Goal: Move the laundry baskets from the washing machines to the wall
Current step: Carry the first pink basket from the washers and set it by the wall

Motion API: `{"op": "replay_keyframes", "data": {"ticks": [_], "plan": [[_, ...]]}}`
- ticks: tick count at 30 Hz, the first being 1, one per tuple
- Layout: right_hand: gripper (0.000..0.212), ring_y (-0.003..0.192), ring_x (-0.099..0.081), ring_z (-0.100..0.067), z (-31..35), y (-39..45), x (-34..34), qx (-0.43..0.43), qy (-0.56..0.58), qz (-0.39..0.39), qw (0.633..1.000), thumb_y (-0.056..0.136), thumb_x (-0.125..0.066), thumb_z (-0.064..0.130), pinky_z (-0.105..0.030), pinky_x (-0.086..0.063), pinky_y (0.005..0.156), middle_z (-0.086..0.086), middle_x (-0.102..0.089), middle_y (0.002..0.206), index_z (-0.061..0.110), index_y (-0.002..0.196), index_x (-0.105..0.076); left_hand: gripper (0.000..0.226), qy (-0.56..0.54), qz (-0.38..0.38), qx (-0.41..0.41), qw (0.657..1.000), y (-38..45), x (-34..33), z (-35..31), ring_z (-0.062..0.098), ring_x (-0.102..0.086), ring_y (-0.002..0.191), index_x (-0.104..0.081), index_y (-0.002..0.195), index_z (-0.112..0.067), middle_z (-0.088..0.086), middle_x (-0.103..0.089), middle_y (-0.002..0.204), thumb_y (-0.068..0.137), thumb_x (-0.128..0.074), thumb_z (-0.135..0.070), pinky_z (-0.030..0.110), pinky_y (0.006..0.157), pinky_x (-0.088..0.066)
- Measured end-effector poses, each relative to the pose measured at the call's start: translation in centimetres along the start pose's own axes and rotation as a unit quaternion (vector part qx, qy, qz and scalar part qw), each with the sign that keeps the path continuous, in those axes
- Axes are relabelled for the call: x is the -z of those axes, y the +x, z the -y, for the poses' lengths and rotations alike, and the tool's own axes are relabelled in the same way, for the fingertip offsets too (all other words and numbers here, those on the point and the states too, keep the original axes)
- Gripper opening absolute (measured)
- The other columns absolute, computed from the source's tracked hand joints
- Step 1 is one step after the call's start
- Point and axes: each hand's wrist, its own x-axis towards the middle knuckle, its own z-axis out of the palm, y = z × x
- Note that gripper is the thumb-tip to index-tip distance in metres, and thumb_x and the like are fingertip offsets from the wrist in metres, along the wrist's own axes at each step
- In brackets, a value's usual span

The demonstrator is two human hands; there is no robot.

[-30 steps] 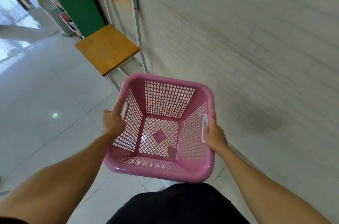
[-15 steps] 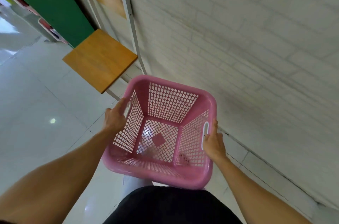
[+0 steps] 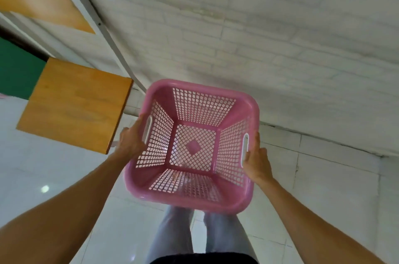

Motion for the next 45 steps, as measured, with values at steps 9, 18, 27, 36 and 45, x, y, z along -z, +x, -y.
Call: {"op": "replay_keyframes", "data": {"ticks": [9,18,27,36,45], "plan": [[0.091,0.064,-0.058,-0.018,-0.3,6.0,-7.3,-0.035,0.0,-0.049,0.998,0.099,-0.058,0.021,-0.023,-0.047,0.044,-0.019,-0.044,0.114,0.045,0.156,0.008,0.101,-0.005,-0.016,-0.062,0.998,8.7,-4.2,2.3,0.004,-0.048,0.052,-0.012,0.153,-0.044,-0.005,-0.052,0.067,0.078,-0.076,-0.021,0.028,0.049,-0.049],[0.098,0.066,-0.061,-0.021,-2.8,11.1,-12.1,-0.068,0.029,-0.058,0.996,0.095,-0.064,0.013,-0.036,-0.061,0.051,-0.013,-0.04,0.11,0.047,0.156,0.005,0.093,-0.036,-0.02,-0.04,0.998,13.7,-11.6,5.1,0.025,-0.066,0.074,-0.006,0.151,-0.057,0.01,-0.065,0.092,0.077,-0.063,-0.048,0.049,0.064,-0.062],[0.093,0.076,-0.066,-0.026,-2.1,11.0,-10.5,-0.104,0.008,0.003,0.995,0.098,-0.061,0.015,-0.034,-0.06,0.055,-0.016,-0.04,0.12,0.043,0.158,0.004,0.087,0.016,-0.015,-0.047,0.999,13.6,-11.4,4.8,0.024,-0.063,0.077,-0.015,0.15,-0.042,0.011,-0.063,0.093,0.084,-0.07,-0.032,0.055,0.076,-0.056],[0.071,0.111,-0.063,-0.035,3.3,1.5,-5.6,-0.14,0.074,0.026,0.987,0.093,-0.066,0.017,-0.048,-0.063,0.082,-0.017,-0.039,0.135,0.025,0.152,-0.027,0.078,0.111,0.111,-0.101,0.982,3.7,-7.3,-1.9,0.031,-0.043,0.139,-0.021,0.155,-0.03,0.006,-0.048,0.15,0.089,-0.058,-0.05,0.053,0.118,-0.031],[0.072,0.12,-0.061,-0.031,2.7,-10.4,-2.7,-0.122,0.156,-0.002,0.98,0.096,-0.062,0.03,-0.037,-0.057,0.091,-0.013,-0.029,0.152,0.031,0.155,-0.021,0.076,0.099,0.122,-0.193,0.968,-6.7,-5.4,-11.0,0.031,-0.046,0.124,-0.03,0.152,-0.031,0.013,-0.047,0.14,0.086,-0.059,-0.011,0.052,0.107,-0.044]]}}
